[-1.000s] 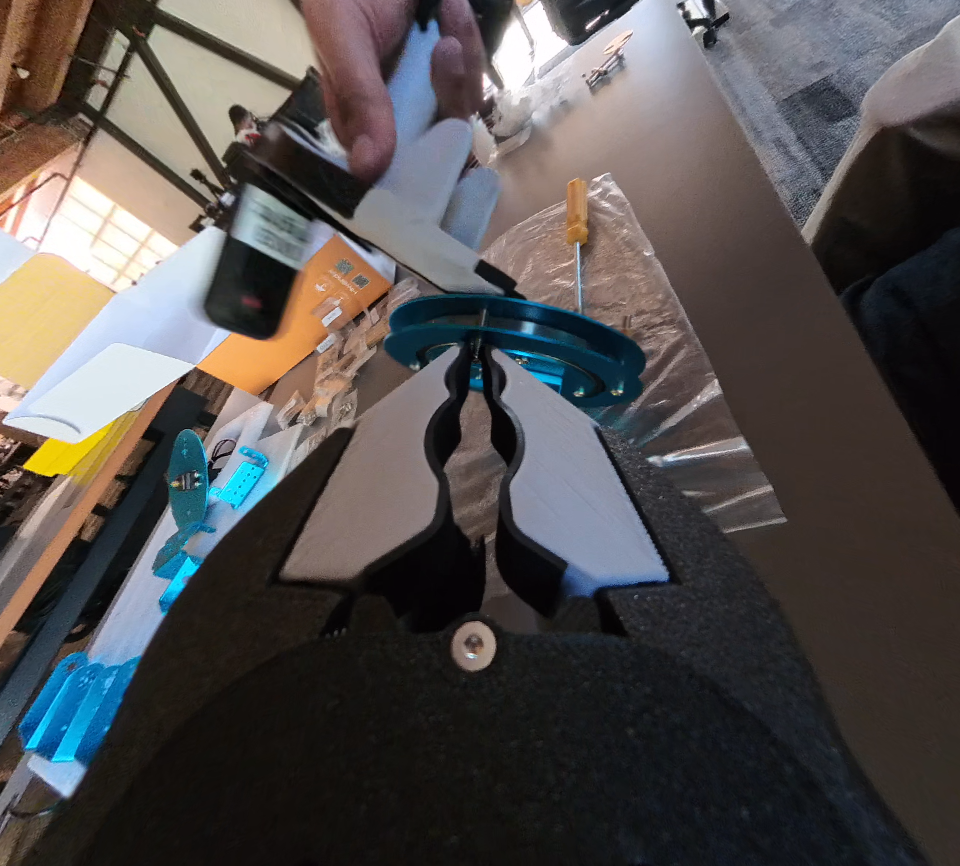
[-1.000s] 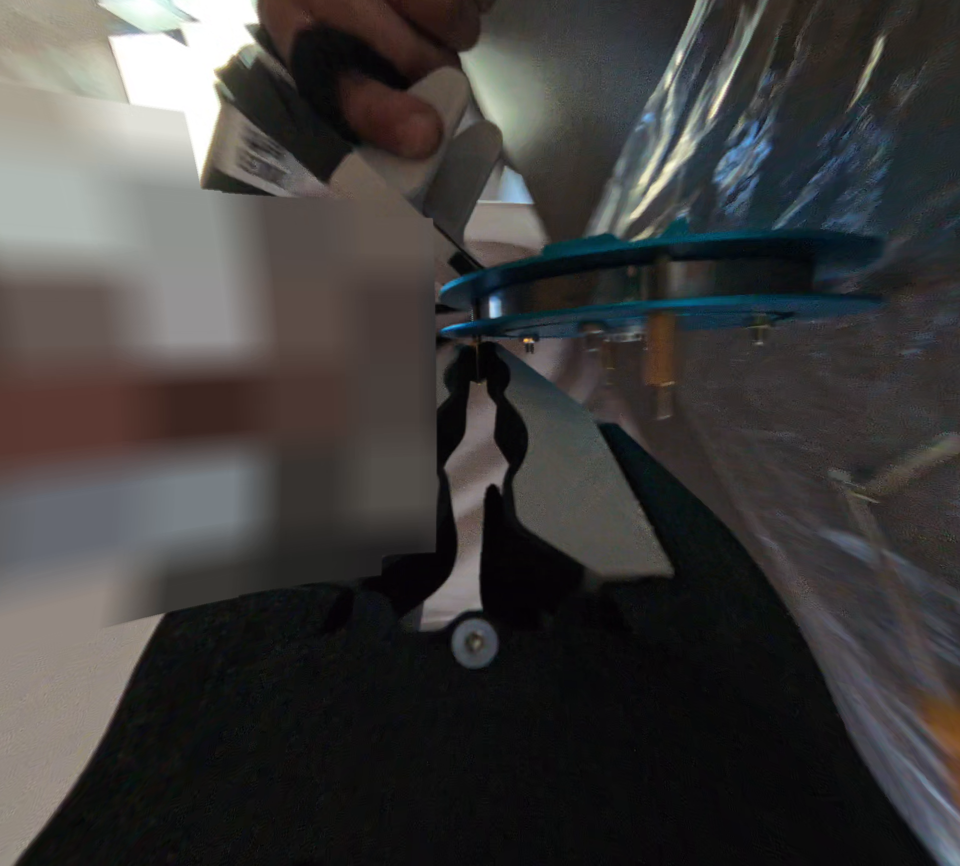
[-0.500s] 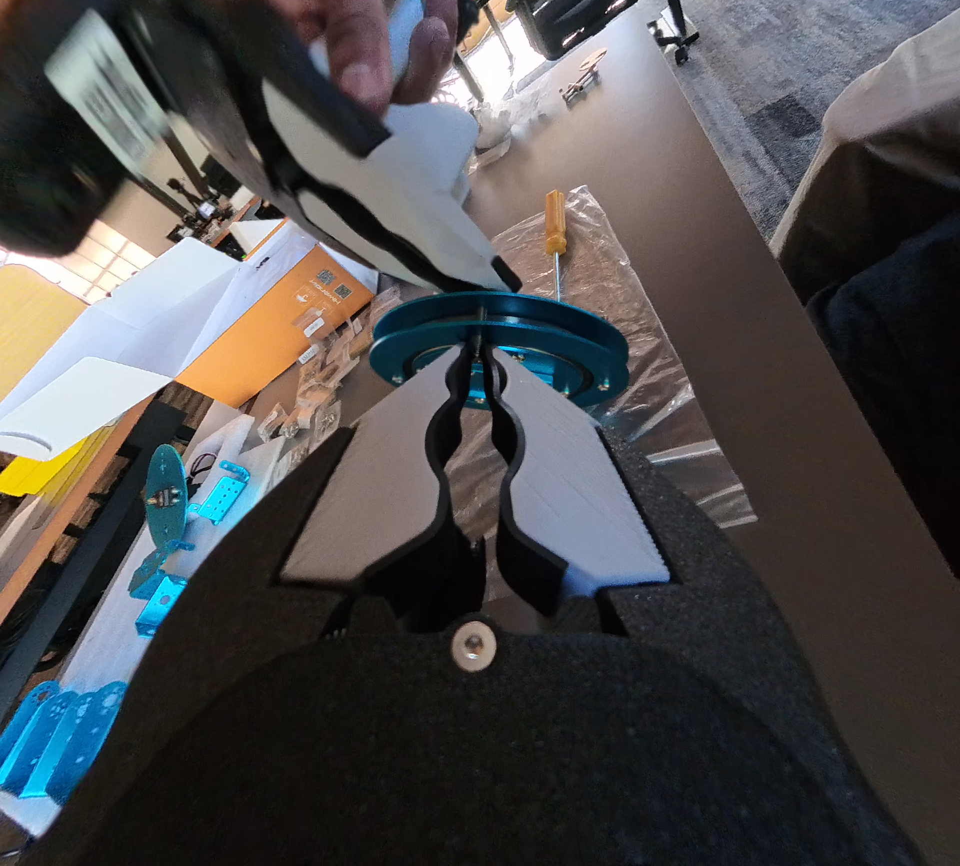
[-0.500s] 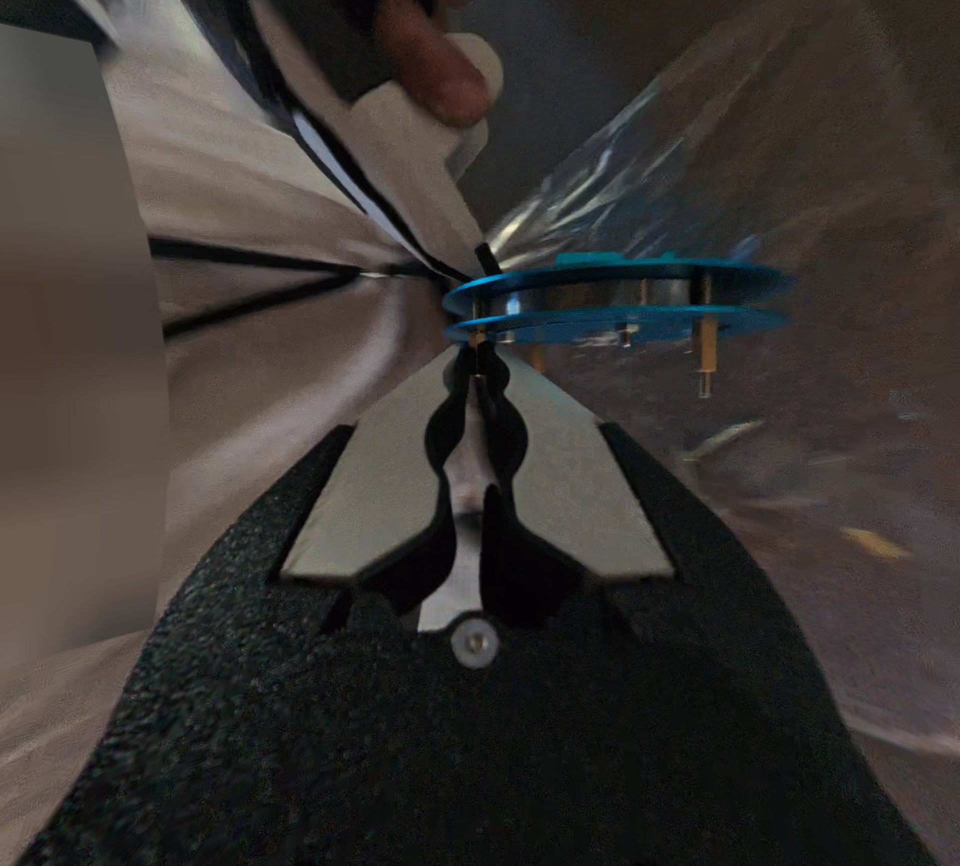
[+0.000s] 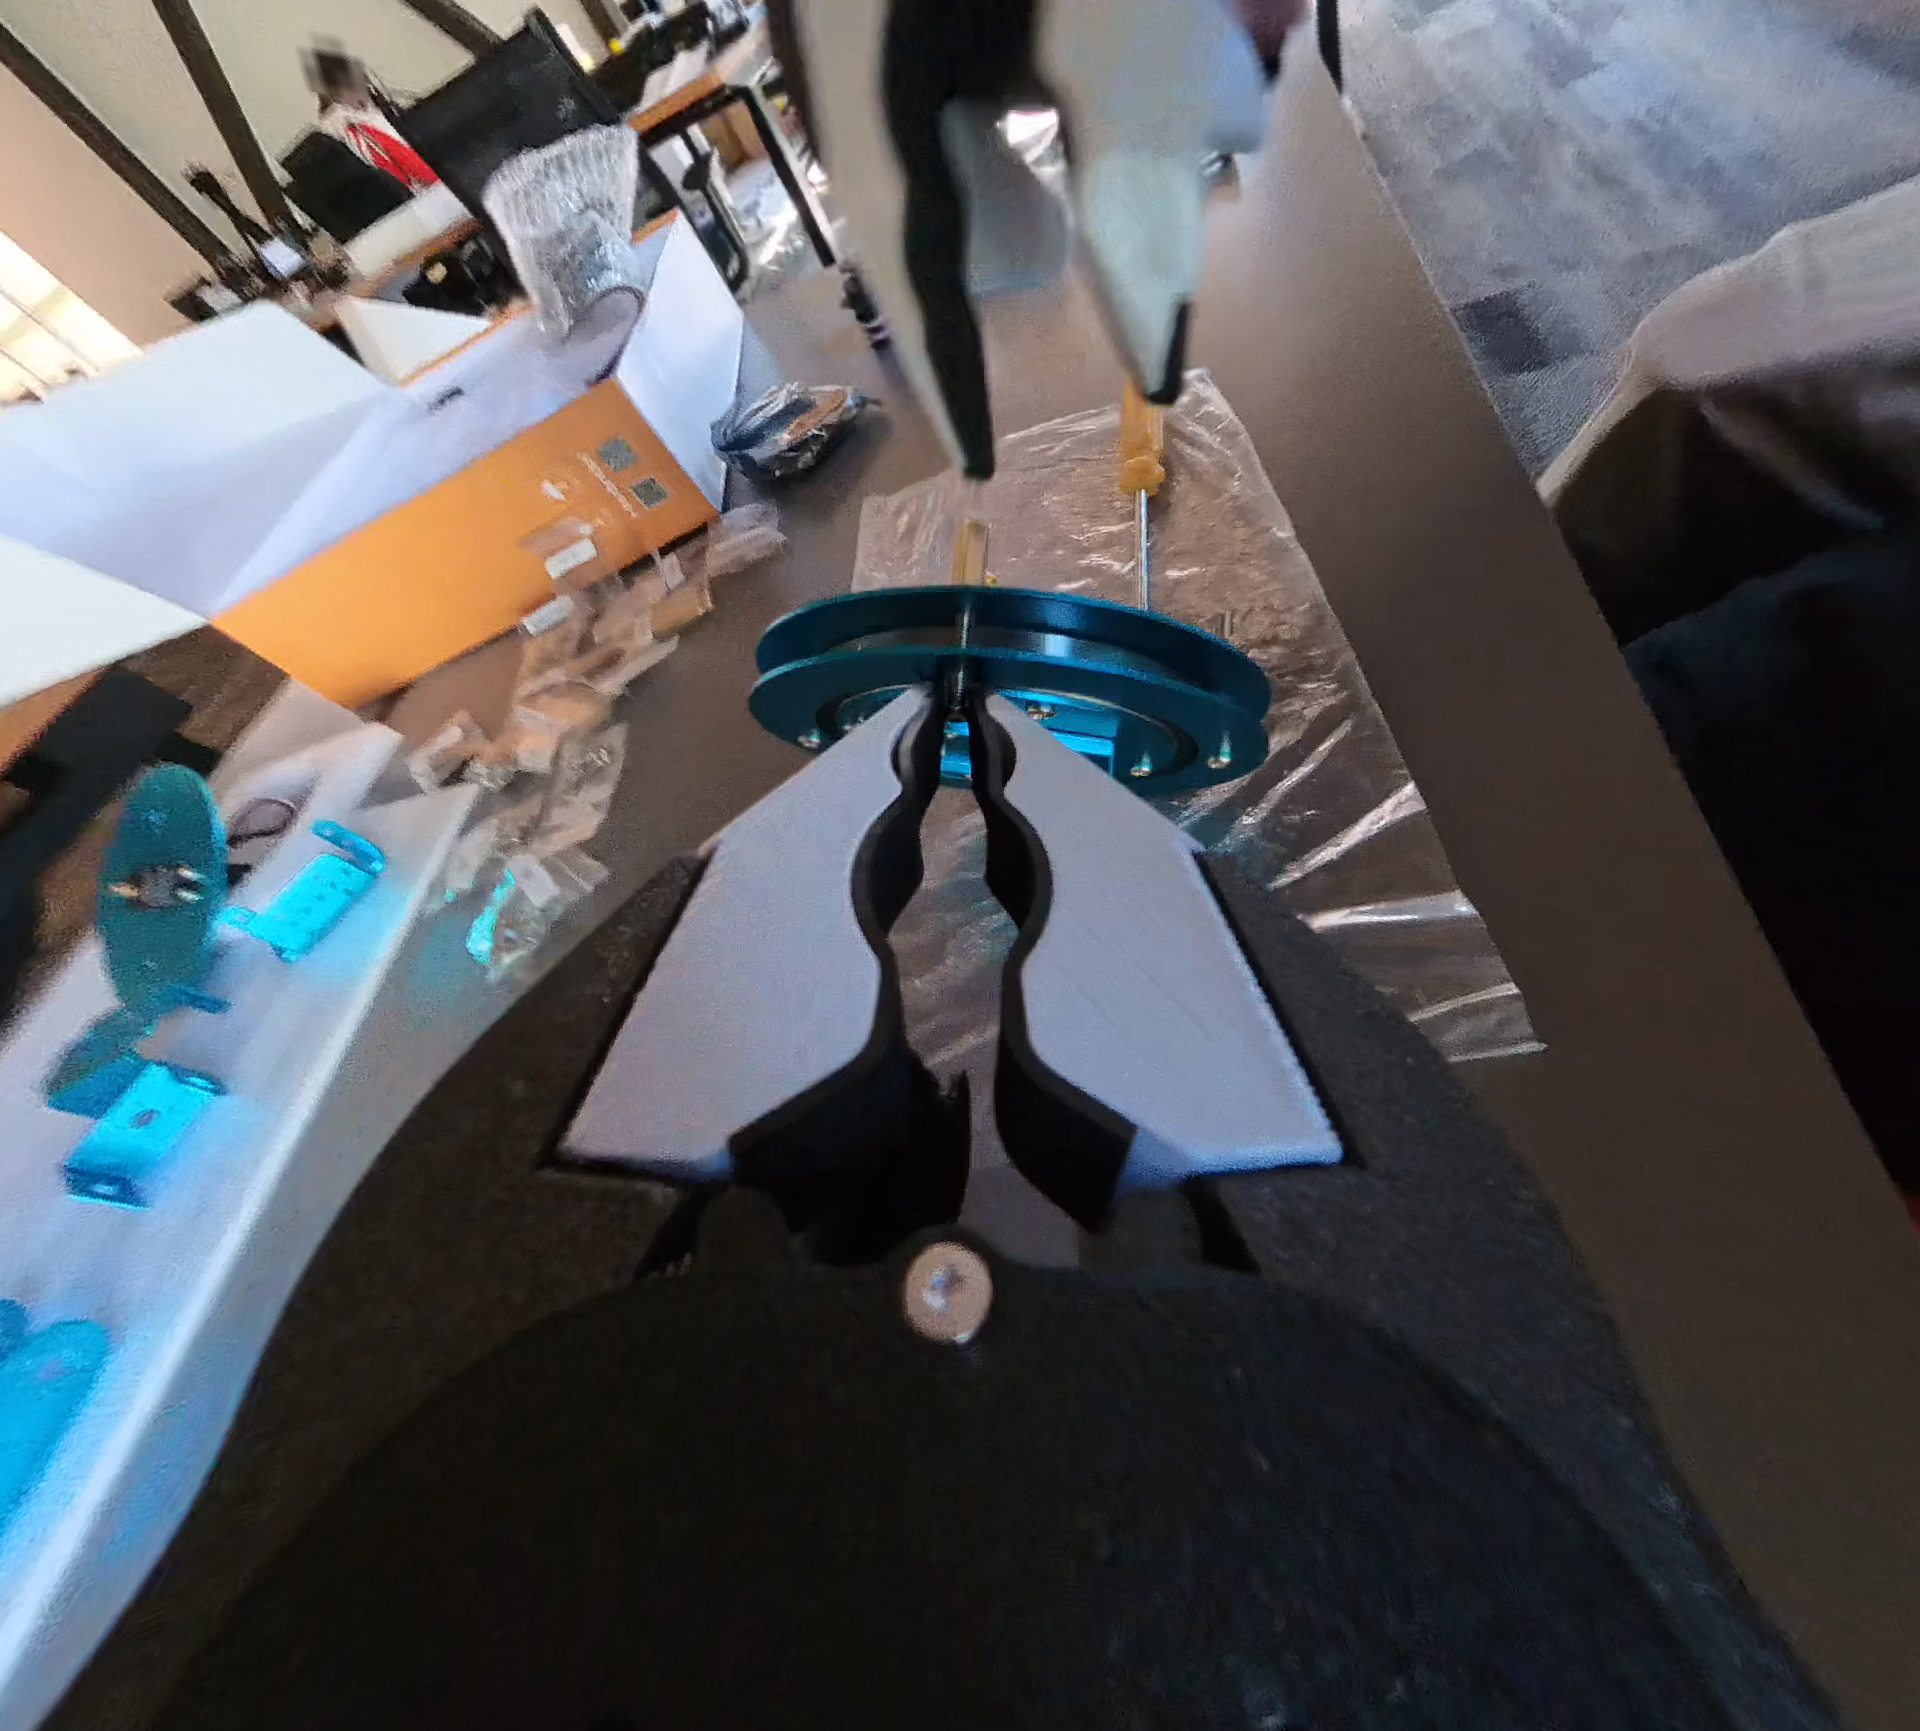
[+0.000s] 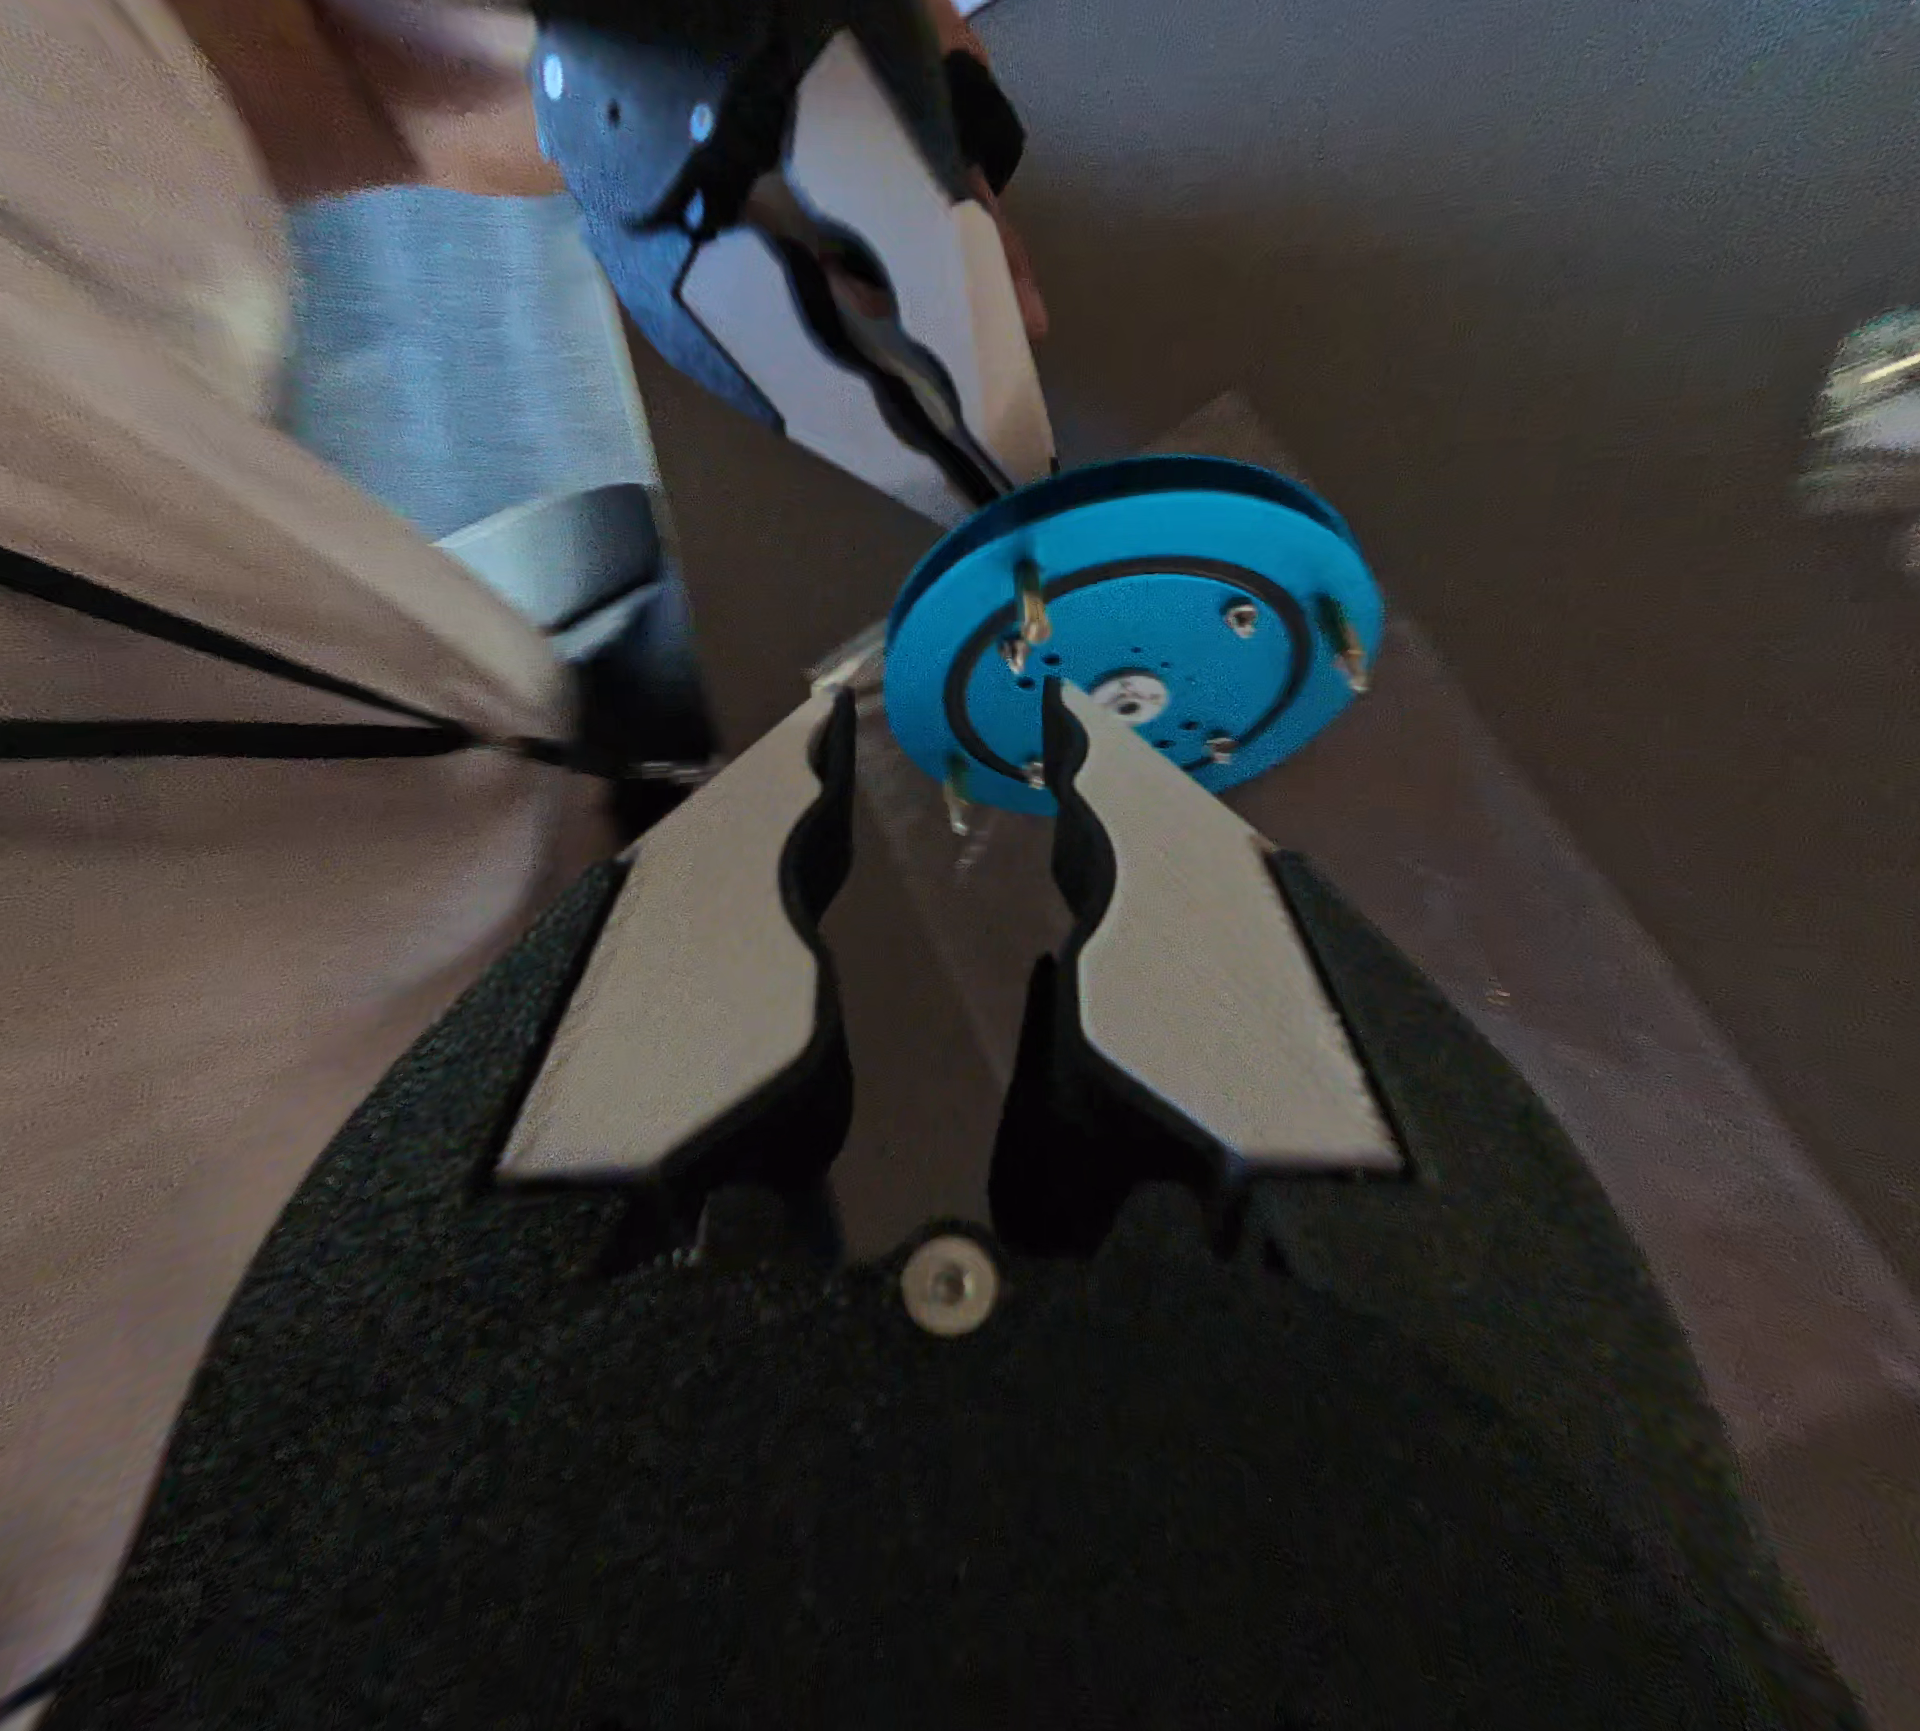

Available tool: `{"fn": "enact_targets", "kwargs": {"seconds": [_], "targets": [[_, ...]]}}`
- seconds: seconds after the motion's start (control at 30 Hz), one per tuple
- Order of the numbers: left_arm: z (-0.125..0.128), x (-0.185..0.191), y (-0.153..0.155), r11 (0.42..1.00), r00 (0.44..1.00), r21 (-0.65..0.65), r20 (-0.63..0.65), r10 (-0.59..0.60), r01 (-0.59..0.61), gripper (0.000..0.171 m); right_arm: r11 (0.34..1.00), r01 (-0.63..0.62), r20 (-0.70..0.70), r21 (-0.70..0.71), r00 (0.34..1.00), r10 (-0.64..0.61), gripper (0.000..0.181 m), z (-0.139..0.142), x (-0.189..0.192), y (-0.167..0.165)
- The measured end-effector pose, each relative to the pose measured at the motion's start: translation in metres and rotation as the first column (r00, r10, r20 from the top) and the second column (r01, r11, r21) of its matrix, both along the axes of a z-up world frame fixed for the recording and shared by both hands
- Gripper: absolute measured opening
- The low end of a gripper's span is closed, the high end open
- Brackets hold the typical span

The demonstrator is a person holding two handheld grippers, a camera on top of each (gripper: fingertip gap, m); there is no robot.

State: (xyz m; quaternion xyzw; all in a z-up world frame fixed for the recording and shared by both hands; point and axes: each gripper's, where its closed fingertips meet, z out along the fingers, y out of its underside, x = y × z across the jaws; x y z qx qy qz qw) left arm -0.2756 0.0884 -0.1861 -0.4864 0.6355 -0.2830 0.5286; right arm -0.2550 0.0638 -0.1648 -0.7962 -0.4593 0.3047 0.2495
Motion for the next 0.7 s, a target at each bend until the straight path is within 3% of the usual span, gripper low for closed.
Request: {"fn": "enact_targets", "kwargs": {"seconds": [0.07,0.17,0.23,0.33,0.43,0.57,0.63,0.7], "targets": [[0.000,0.001,0.003,0.992,1.000,-0.126,0.008,-0.010,0.011,0.004,0.963,0.074,-0.023,0.260,0.997,-0.071,0.037,0.003,0.013,-0.002],[0.000,0.001,-0.001,0.968,0.999,-0.246,0.002,-0.043,0.042,0.004,0.820,0.244,-0.169,0.518,0.969,-0.181,0.039,0.003,0.030,-0.013],[0.001,0.002,-0.005,0.940,0.999,-0.337,0.009,-0.048,0.048,0.004,0.760,0.346,-0.295,0.550,0.932,-0.211,0.040,-0.003,0.034,-0.030],[0.000,0.003,-0.016,0.852,0.998,-0.519,0.039,-0.052,0.065,0.004,0.774,0.433,-0.462,0.461,0.862,-0.207,0.042,-0.011,0.032,-0.058],[0.001,0.003,-0.027,0.678,0.997,-0.731,0.068,-0.045,0.081,0.004,0.808,0.418,-0.557,0.416,0.819,-0.136,0.043,-0.012,0.026,-0.076],[0.003,0.009,-0.036,0.323,0.986,-0.935,0.166,0.029,0.148,0.003,0.845,0.339,-0.516,0.413,0.852,-0.090,0.038,-0.013,0.032,-0.061],[0.007,0.014,-0.035,0.165,0.964,-0.959,0.247,0.095,0.229,0.003,0.899,0.319,-0.549,0.301,0.829,-0.111,0.038,-0.005,0.037,-0.041],[0.011,0.021,-0.032,0.052,0.933,-0.949,0.315,0.175,0.311,0.003,0.951,0.293,-0.627,0.096,0.760,-0.171,0.033,0.004,0.040,-0.019]]}}
